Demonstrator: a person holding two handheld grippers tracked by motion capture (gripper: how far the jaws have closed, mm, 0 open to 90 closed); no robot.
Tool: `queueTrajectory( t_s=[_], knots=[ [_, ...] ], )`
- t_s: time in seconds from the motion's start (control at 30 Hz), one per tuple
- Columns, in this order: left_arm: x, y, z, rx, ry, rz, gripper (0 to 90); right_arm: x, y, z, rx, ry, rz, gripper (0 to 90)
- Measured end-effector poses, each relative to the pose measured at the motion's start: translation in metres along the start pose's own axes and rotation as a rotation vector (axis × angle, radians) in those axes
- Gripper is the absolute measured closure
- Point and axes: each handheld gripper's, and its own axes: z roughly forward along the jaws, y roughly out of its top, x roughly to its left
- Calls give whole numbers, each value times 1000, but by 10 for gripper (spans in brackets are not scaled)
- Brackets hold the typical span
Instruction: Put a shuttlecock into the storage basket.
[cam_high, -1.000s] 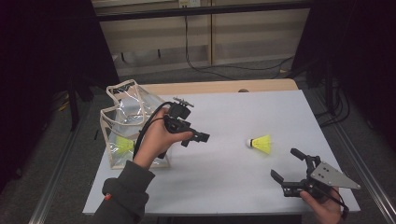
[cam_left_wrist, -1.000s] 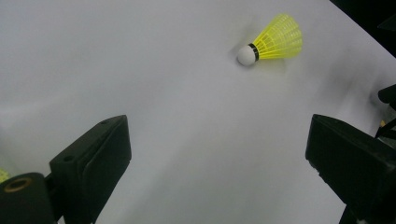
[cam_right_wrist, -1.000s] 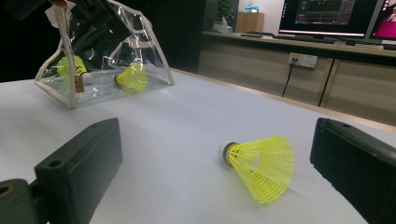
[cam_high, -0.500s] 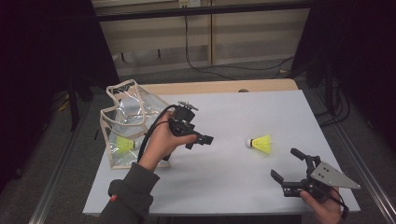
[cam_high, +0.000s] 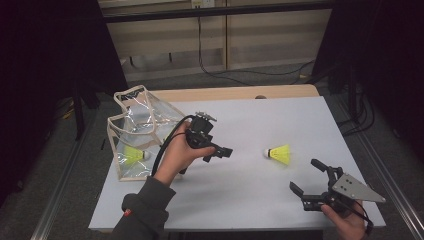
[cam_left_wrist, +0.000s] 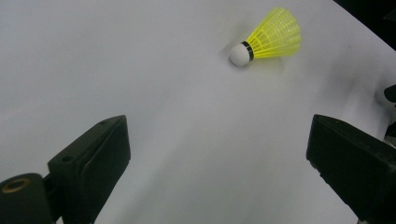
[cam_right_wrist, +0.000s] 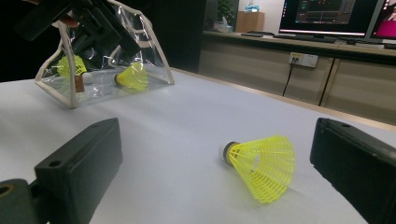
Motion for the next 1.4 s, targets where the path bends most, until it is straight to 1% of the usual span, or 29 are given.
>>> queueTrajectory(
  t_s=[0.03,0.1,0.2,0.3,0.33,0.67,0.73,0.8,0.97,1.4],
  knots=[
    [-1,0,2,-7,-1,-8,61,0,0,0,0,0,0,21],
    [0,-1,4,1,-6,-4,58,0,0,0,0,0,0,21],
    [-2,-1,8,-1,-6,-9,55,0,0,0,0,0,0,21],
    [-2,-1,10,-3,-13,-5,52,0,0,0,0,0,-1,21],
    [-3,-1,11,-6,-9,-8,50,0,0,0,0,0,0,21],
    [-6,-1,23,-1,-25,-4,41,0,0,0,2,3,-4,21],
    [-6,-2,25,9,-26,9,40,0,0,0,1,1,-2,21],
    [-7,-2,27,-3,-28,-2,40,0,0,0,0,0,-2,21],
    [-8,-2,32,0,-37,9,40,0,0,0,0,1,-2,21],
    [-13,-1,47,-3,-47,15,36,0,0,0,0,2,-3,21]
  ],
)
